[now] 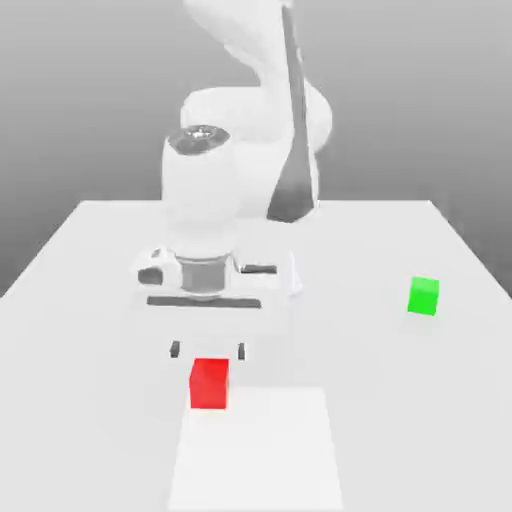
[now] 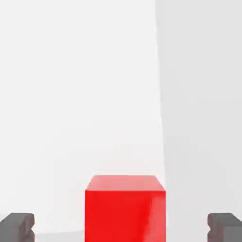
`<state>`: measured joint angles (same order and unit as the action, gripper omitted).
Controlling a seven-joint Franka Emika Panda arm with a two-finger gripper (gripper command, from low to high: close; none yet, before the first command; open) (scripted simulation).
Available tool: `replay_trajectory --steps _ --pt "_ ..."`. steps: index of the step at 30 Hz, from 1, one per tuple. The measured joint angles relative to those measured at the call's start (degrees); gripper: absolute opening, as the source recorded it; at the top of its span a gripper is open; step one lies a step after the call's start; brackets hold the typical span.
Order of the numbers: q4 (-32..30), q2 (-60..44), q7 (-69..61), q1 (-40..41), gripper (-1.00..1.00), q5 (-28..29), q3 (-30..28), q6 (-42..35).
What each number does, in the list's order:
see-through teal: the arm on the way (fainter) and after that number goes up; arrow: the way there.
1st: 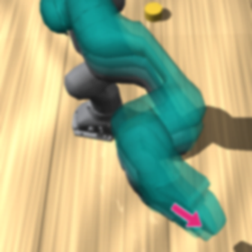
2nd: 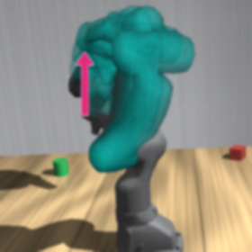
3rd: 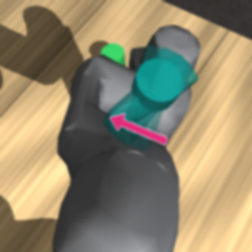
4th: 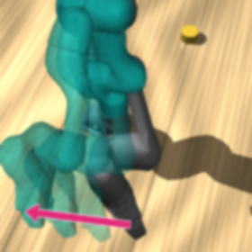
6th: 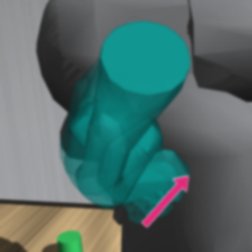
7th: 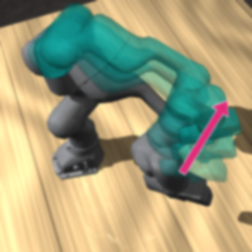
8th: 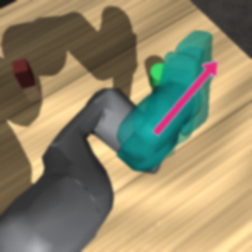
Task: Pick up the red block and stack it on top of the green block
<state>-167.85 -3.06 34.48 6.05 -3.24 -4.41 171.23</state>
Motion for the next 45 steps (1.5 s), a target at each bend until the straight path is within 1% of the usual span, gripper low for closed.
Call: replay_trajectory --steps 2,3,10,17,18,20,27,34,40,45 --pt "0.5 -4.4 -1.2 1.7 0.00 -1.6 2.0 3.7" --pt "0.7 -6.1 -1.5 2.2 -1.00 -1.8 2.5 5.1" --pt "0.7 -6.4 -1.4 2.6 -1.00 -1.7 2.9 5.4" --pt "-1.1 6.5 2.0 3.0 -1.00 3.0 1.9 -5.7" --pt "-1.4 8.5 2.2 3.5 -1.00 3.5 2.3 -7.4" --pt "-1.5 11.9 3.6 1.5 -1.00 3.0 4.1 -10.3" --pt "-1.0 21.2 8.5 -11.6 -1.00 -3.1 12.9 -18.4" --pt "-0.8 27.4 13.2 -26.3 -1.00 -10.2 22.0 -23.6" --pt "-1.0 29.0 17.2 -38.9 -1.00 -16.2 30.1 -25.1" --pt "-1.2 26.9 20.4 -48.5 -1.00 -20.6 37.4 -23.5"
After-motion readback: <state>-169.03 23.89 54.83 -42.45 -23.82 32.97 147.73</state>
